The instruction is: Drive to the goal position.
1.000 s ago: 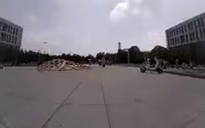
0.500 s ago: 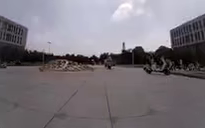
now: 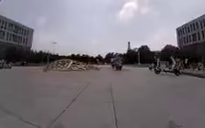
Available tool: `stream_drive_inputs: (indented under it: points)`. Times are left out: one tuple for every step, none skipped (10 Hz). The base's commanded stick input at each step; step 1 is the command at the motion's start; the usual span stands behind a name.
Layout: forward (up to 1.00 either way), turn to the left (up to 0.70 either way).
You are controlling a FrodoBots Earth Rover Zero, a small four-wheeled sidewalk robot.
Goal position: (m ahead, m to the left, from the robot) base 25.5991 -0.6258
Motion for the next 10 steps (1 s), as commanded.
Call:
stream_drive_inputs:
  points:
    - [0.70,0.00]
    - [0.70,-0.08]
    - [0.70,-0.13]
    - [0.70,-0.14]
    - [0.70,-0.09]
    - [0.70,-0.02]
    - [0.70,0.00]
    - [0.70,0.00]
    - [0.70,0.00]
    - [0.39,0.00]
